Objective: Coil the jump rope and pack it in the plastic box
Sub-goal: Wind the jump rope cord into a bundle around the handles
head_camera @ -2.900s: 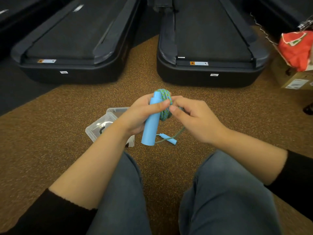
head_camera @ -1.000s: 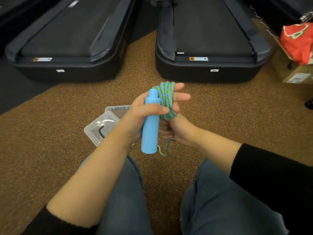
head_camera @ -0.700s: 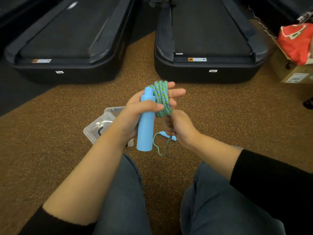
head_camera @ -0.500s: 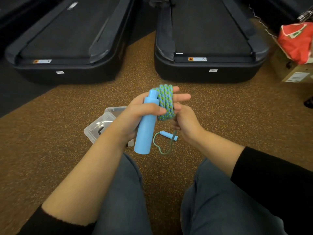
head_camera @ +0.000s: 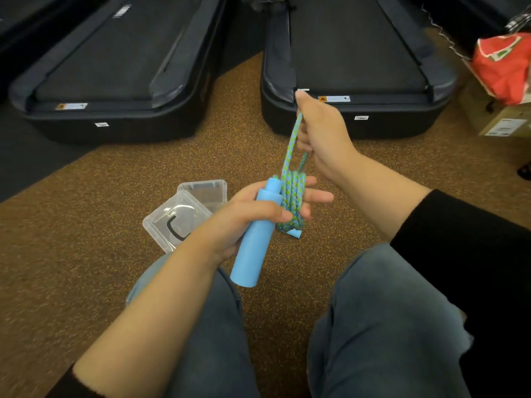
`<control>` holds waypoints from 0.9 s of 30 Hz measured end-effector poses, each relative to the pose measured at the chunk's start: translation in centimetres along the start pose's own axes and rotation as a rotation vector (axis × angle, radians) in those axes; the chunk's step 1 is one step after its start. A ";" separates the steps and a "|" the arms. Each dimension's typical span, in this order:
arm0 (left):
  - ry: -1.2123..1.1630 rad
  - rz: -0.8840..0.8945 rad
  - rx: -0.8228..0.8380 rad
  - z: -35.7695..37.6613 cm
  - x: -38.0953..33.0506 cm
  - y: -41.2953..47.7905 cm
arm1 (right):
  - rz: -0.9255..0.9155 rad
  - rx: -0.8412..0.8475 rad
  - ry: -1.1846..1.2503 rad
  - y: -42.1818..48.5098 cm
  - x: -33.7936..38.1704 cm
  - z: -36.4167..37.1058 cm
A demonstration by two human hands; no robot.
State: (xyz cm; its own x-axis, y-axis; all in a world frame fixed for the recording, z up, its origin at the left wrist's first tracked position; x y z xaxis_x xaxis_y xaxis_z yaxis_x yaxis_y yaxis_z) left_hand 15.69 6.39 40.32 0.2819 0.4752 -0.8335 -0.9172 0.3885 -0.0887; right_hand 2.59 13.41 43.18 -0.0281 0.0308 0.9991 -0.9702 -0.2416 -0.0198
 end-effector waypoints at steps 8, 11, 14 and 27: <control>0.125 0.042 -0.104 -0.1 -0.7 -0.1 | -0.055 -0.056 0.099 0.0 1.1 -1.0; 0.184 0.051 -0.126 0.2 -0.6 0.0 | -0.082 -0.064 0.104 -0.1 1.7 -0.9; 0.192 0.073 -0.137 0.3 -0.8 -0.2 | -0.100 -0.057 0.090 0.0 1.8 -0.8; 0.268 0.076 -0.060 1.1 0.2 -0.7 | -0.094 -0.032 -0.053 -0.1 1.6 0.8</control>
State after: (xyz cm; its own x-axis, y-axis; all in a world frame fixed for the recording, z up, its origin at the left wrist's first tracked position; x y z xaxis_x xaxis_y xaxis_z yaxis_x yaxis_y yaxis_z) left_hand 16.74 7.09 40.81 0.1351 0.2725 -0.9526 -0.9501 0.3085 -0.0464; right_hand 2.84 12.67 44.82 0.0750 0.0000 0.9972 -0.9752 -0.2086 0.0733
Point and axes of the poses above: each hand's wrist, its own y-axis towards the middle knuckle, its own z-axis out of the palm, x = y × z, the point moved 6 cm from there along y, towards the middle knuckle, and after that the axes turned 10 degrees about -y, right-handed, at the moved point
